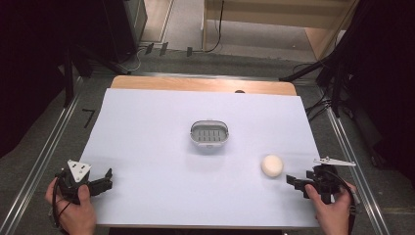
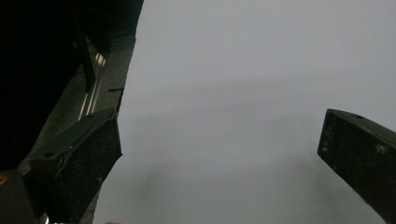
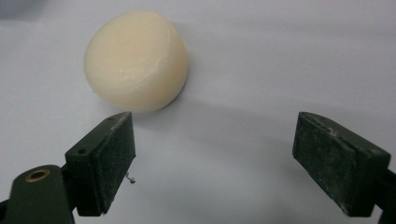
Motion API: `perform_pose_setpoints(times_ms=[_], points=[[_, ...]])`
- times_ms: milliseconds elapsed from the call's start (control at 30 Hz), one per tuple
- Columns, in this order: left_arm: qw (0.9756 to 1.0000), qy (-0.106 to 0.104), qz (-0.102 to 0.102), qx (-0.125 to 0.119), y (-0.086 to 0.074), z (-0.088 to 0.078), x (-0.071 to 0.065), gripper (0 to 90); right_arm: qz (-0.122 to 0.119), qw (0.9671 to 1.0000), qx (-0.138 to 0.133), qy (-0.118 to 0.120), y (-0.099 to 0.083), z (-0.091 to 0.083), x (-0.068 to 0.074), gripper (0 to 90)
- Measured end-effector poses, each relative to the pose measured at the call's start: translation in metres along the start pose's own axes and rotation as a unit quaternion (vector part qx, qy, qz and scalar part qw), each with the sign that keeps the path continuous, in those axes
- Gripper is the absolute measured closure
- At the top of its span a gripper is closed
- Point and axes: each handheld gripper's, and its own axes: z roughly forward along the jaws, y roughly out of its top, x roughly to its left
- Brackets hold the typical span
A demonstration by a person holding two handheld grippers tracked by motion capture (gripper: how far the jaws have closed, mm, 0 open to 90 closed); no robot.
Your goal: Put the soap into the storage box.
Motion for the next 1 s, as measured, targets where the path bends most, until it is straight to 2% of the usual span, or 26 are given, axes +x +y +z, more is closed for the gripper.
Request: perform_pose_setpoints(times_ms=[200, 367, 1000], points=[[1.0, 0.001, 0.004, -0.001, 0.0, 0.0, -0.001, 0.1, -0.012, 0.9999, 0.003, 0.0, 0.006, -0.002, 0.005, 13.5], [1.0, 0.001, 0.007, -0.003, 0.0, -0.001, -0.001, 0.1, -0.013, 0.9999, 0.001, 0.007, 0.011, 0.0, 0.009, 13.5], [1.0, 0.001, 0.008, -0.004, 0.0, 0.0, -0.002, 0.1, -0.029, 0.999, 0.026, 0.02, 0.03, 0.024, 0.034, 13.6]])
